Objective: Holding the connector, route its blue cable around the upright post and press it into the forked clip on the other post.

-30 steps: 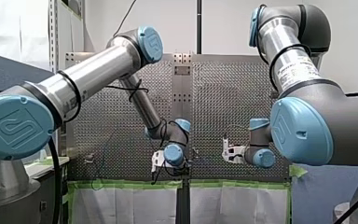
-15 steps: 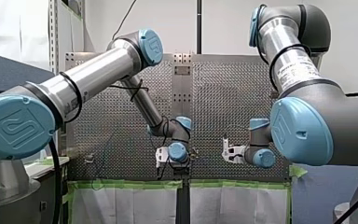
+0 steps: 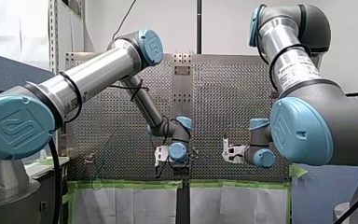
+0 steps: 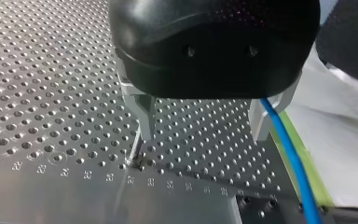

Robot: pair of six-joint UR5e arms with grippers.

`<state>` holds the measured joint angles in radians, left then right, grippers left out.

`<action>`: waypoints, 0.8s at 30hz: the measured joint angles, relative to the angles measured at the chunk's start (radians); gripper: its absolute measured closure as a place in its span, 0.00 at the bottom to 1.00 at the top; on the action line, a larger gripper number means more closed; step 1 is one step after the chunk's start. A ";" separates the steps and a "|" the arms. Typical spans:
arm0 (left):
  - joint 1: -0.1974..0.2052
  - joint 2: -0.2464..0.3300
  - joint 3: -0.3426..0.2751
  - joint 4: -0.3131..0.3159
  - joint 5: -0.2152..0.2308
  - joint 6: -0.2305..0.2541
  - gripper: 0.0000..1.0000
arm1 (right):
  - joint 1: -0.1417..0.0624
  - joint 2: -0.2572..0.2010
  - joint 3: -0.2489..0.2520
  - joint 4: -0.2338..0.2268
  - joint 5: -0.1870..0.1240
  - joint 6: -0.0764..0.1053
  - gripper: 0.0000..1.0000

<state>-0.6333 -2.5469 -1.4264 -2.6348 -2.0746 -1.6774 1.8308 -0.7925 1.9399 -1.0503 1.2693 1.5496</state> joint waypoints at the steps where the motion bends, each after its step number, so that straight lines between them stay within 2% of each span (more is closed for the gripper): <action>1: -0.001 0.000 0.000 0.000 -0.005 0.006 0.16 | 0.000 0.000 0.000 0.000 0.000 0.000 1.00; 2: -0.001 0.000 0.000 -0.001 -0.009 0.010 0.32 | 0.000 0.000 0.000 0.000 0.000 0.000 1.00; 3: -0.002 0.000 0.000 -0.003 -0.012 0.015 0.59 | 0.000 0.000 0.000 0.000 0.000 0.000 1.00; 4: -0.002 0.000 0.000 -0.004 -0.014 0.017 0.59 | 0.000 0.000 0.000 0.000 -0.001 0.000 1.00; 6: -0.004 0.000 0.000 -0.006 -0.016 0.020 0.95 | 0.000 0.000 0.000 0.000 -0.001 0.000 1.00; 7: -0.004 0.000 0.000 -0.006 -0.016 0.021 0.95 | 0.000 0.000 0.000 0.000 -0.001 0.000 1.00; 8: -0.004 0.000 0.000 -0.006 -0.016 0.021 1.00 | 0.000 0.000 0.000 0.000 -0.001 0.000 1.00; 15: -0.006 0.000 -0.001 -0.017 -0.001 0.028 1.00 | 0.000 0.000 0.000 0.001 0.001 0.000 1.00; 19: -0.011 0.000 -0.009 -0.028 -0.013 0.031 1.00 | -0.003 0.000 0.000 0.001 0.012 0.002 1.00; 21: -0.017 0.000 -0.017 -0.029 -0.024 0.033 1.00 | -0.005 0.000 0.000 0.000 0.020 0.007 1.00; 24: -0.027 0.000 -0.028 -0.025 -0.032 0.038 1.00 | -0.006 0.000 0.000 -0.003 0.039 0.025 1.00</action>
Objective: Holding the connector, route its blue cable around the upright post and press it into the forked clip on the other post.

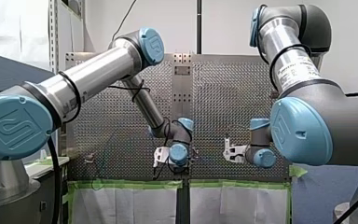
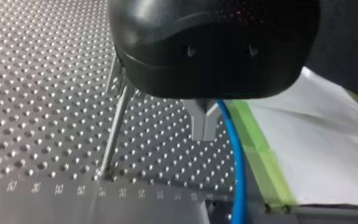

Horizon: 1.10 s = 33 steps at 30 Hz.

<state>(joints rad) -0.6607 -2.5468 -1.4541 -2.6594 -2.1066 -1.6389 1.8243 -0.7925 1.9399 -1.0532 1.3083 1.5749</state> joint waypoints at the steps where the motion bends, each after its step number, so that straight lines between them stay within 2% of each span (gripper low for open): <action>1: -0.004 0.000 -0.002 0.002 -0.002 0.001 1.00 | 0.000 0.000 0.000 -0.003 0.006 0.008 1.00; 4: -0.018 0.001 -0.005 0.008 -0.010 0.003 1.00 | 0.001 0.000 0.000 -0.008 0.013 0.026 1.00; 7: -0.030 0.004 -0.006 0.018 -0.016 0.004 1.00 | 0.003 0.001 0.000 -0.009 0.014 0.034 1.00; 18: -0.067 0.007 0.002 0.043 -0.035 0.005 1.00 | 0.001 0.001 0.000 -0.017 0.013 0.050 1.00; 33: -0.070 0.008 0.019 0.048 -0.035 0.005 1.00 | -0.010 0.003 0.000 -0.040 0.009 0.070 1.00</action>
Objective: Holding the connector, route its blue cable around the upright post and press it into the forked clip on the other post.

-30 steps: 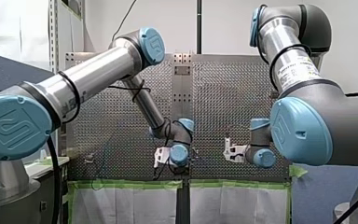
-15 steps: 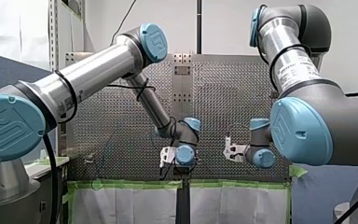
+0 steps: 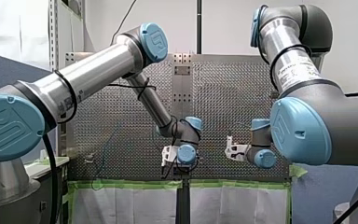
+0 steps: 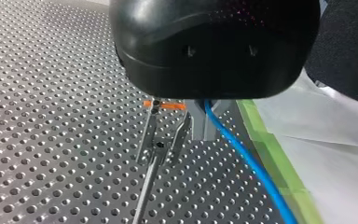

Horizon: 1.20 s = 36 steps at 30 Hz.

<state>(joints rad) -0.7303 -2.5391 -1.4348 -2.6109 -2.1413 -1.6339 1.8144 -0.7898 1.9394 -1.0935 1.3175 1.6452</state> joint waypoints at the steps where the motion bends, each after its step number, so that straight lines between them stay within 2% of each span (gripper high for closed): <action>1: 0.000 0.000 0.001 0.003 0.001 0.000 1.00 | 0.000 0.000 0.000 -0.001 0.000 0.001 1.00; 8: 0.003 0.000 0.006 0.042 0.007 0.014 1.00 | -0.003 0.002 -0.001 -0.004 -0.001 0.005 1.00; 14: 0.008 -0.001 0.007 0.049 0.019 0.017 1.00 | -0.005 0.003 -0.001 -0.005 0.000 0.005 1.00; 28: 0.010 -0.002 0.011 0.040 0.018 0.044 1.00 | -0.008 0.004 -0.002 -0.005 0.004 0.009 1.00; 36: 0.013 -0.006 0.039 -0.004 0.019 0.061 1.00 | -0.008 0.005 -0.002 -0.005 0.004 0.010 1.00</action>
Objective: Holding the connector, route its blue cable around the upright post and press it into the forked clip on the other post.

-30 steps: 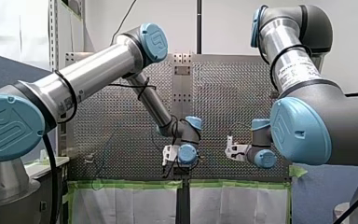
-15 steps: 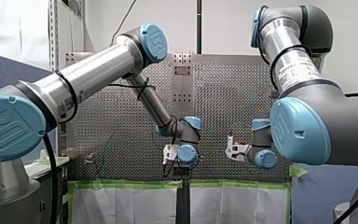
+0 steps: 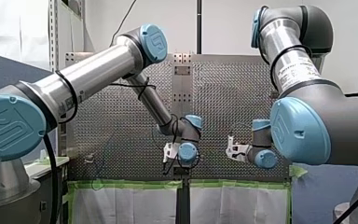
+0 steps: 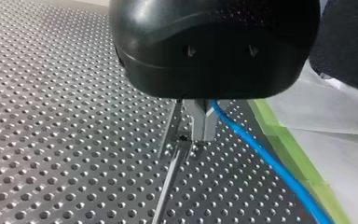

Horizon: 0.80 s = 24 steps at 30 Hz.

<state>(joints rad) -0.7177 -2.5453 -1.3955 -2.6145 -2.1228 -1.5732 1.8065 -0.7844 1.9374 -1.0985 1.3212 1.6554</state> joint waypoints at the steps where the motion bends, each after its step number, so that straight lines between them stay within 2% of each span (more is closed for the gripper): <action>1: 0.001 0.000 0.002 -0.003 0.000 0.000 1.00 | 0.000 0.000 0.000 0.000 0.000 0.000 1.00; 9: 0.010 -0.001 0.014 -0.034 0.001 0.000 1.00 | 0.005 0.002 0.000 0.000 0.001 0.006 1.00; 13: 0.015 -0.002 0.015 -0.042 0.002 -0.001 1.00 | 0.007 0.017 -0.008 0.004 0.000 0.011 1.00; 24: 0.028 -0.009 0.028 -0.062 0.009 -0.008 1.00 | 0.003 0.041 -0.020 0.024 0.006 0.008 1.00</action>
<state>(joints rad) -0.6892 -2.5542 -1.3673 -2.6762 -2.1134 -1.5809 1.8093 -0.7437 1.9175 -1.0742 1.3269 1.6632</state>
